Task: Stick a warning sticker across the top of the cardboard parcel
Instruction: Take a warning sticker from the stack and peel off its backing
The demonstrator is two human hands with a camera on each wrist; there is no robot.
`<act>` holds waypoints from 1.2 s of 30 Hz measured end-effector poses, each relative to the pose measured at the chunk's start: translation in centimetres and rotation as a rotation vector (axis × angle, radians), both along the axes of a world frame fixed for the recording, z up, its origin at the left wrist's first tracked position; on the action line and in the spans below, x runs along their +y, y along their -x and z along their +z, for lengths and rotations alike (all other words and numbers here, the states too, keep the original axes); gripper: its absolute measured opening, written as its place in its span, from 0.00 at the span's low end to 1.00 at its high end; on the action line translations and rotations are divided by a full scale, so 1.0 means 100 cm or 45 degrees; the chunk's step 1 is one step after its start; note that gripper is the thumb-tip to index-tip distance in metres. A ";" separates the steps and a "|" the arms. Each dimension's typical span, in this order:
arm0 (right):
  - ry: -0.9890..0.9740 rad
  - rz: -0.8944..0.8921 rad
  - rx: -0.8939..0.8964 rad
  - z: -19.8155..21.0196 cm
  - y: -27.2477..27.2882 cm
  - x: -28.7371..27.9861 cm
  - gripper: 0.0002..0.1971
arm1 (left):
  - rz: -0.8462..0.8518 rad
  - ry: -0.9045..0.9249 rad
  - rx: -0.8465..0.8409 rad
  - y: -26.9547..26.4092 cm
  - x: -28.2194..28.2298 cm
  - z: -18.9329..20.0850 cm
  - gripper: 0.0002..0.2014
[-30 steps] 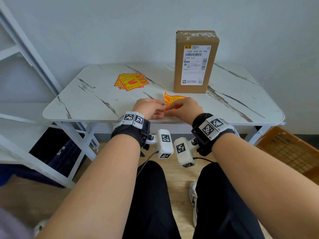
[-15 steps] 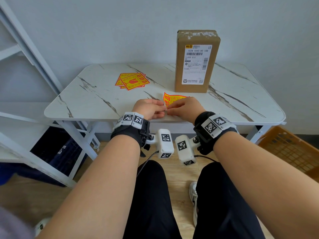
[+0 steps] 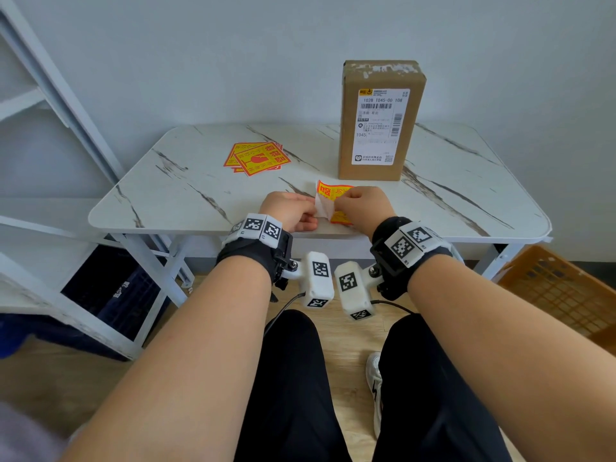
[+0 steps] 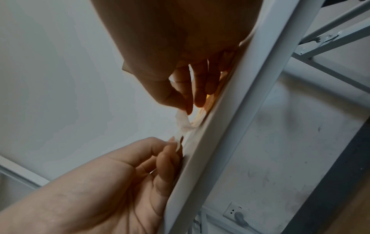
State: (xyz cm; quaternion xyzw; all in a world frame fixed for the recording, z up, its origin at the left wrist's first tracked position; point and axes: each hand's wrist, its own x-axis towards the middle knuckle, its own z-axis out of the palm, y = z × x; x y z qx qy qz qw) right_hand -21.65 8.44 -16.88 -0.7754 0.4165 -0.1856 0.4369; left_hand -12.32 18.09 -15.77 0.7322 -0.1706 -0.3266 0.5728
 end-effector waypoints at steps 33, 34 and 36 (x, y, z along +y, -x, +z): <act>0.073 -0.355 -0.574 0.038 0.002 0.000 0.08 | 0.155 -0.961 -0.952 -0.063 0.025 -0.002 0.14; 0.070 -0.363 -0.589 0.039 0.003 0.000 0.08 | 0.153 -0.963 -0.955 -0.062 0.024 -0.002 0.14; 0.071 -0.353 -0.599 0.042 0.006 0.001 0.07 | 0.161 -0.944 -0.951 -0.060 0.022 -0.001 0.14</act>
